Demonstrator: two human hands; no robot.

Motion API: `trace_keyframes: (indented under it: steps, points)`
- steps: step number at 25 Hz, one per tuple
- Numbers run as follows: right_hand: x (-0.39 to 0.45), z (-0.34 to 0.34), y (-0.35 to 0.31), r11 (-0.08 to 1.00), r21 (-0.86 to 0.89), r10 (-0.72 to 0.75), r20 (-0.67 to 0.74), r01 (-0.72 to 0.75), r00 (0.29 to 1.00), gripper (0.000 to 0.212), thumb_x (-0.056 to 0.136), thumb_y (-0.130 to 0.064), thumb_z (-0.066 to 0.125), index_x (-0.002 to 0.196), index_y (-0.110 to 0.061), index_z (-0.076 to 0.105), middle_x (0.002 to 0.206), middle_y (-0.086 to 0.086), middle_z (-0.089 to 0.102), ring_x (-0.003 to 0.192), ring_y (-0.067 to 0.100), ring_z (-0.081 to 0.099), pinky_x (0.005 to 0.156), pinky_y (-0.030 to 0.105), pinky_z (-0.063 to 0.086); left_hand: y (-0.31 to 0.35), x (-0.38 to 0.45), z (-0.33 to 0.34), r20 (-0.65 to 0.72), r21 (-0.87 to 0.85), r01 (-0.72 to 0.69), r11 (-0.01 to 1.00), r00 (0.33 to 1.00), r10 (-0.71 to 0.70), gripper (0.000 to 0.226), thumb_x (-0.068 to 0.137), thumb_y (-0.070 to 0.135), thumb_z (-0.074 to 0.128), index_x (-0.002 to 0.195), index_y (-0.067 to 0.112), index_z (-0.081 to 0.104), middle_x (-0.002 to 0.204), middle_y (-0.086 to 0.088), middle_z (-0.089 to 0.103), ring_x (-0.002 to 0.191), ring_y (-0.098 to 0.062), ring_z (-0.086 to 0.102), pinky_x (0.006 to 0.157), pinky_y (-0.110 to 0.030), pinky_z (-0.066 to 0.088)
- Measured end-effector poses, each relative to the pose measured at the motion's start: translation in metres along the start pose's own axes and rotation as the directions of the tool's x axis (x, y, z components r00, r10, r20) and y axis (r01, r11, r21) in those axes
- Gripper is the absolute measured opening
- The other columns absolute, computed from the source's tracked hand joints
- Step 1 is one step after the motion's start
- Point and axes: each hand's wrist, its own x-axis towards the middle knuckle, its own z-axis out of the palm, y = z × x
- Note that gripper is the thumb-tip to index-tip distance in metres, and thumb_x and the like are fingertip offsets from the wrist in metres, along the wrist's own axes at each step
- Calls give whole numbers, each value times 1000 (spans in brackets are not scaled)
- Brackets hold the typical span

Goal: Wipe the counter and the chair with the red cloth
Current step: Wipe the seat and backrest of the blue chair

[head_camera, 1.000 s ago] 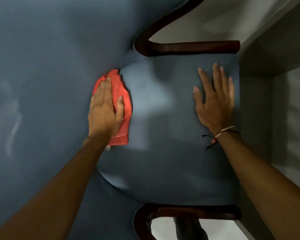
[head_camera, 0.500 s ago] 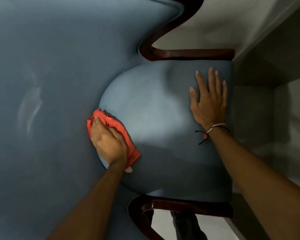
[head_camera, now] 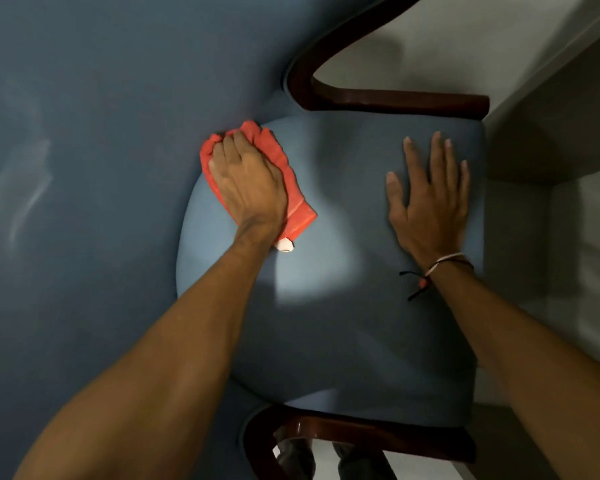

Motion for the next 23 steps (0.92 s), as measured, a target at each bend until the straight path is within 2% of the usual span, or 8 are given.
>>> trace_keyframes:
  steps: [4, 6, 7, 8, 12, 17, 21, 23]
  points:
    - [1, -3, 1, 1000, -1, -30, 51, 30, 998, 64, 104, -53, 32, 162, -26, 30, 172, 16, 23, 161, 32, 18, 131, 54, 17, -5, 10, -2, 92, -144, -299, 943, 945, 314, 40, 99, 10, 40, 128, -5, 63, 124, -28, 68, 113, -42, 63, 111, -47, 44]
    - [-1, -3, 4, 999, -18, -49, 63, 50, 997, 66, 103, -55, 31, 163, -27, 27, 173, 16, 21, 162, 31, 16, 132, 54, 16, 13, 18, -1, 211, -354, -549, 757, 742, 636, 44, 100, 13, 43, 138, -4, 58, 138, -34, 61, 116, -46, 63, 105, -49, 49]
    - [-2, -3, 5, 998, -21, -58, 64, 59, 996, 67, 103, -57, 29, 163, -28, 26, 173, 15, 20, 162, 30, 16, 132, 54, 16, 23, 21, -1, 232, -381, -646, 662, 626, 745, 47, 100, 12, 44, 144, -2, 54, 147, -31, 56, 128, -45, 59, 112, -49, 46]
    - [-1, -3, 5, 998, -8, -66, 61, 67, 996, 67, 102, -58, 29, 163, -28, 26, 173, 14, 20, 162, 30, 16, 132, 54, 16, 30, 23, 0, 230, -343, -705, 620, 578, 783, 49, 101, 10, 44, 147, -3, 51, 152, -27, 52, 140, -41, 52, 121, -47, 39]
    - [0, -2, 8, 999, 24, -47, 46, 45, 998, 67, 101, -60, 33, 162, -31, 28, 173, 11, 23, 162, 28, 17, 132, 52, 16, 1, 16, 2, 150, -300, -630, 716, 711, 687, 49, 103, 16, 48, 148, -4, 49, 155, -23, 50, 147, -37, 46, 127, -44, 31]
    - [-1, -7, 3, 999, 32, -14, 69, 12, 998, 67, 102, -59, 35, 161, -30, 30, 173, 12, 22, 161, 30, 18, 132, 52, 17, -73, -16, -20, 158, -117, -348, 930, 918, 364, 59, 106, 32, 39, 160, 9, 30, 168, -14, 31, 157, -28, 28, 129, -44, 23]
    - [0, -14, -2, 999, 35, -1, 97, -2, 995, 67, 102, -59, 35, 162, -30, 29, 174, 13, 21, 162, 31, 16, 132, 53, 16, -96, -77, -40, 128, -57, -47, 997, 990, 54, 59, 106, 29, 35, 162, 10, 27, 169, -15, 28, 157, -30, 29, 128, -52, 27]
    - [-1, -11, -2, 999, 37, 8, 82, -11, 997, 66, 103, -59, 35, 161, -30, 30, 173, 13, 21, 162, 31, 17, 132, 52, 17, -85, -108, -39, 74, 4, -107, 994, 992, 106, 56, 106, 22, 38, 159, 6, 33, 166, -19, 34, 155, -34, 34, 125, -54, 32]
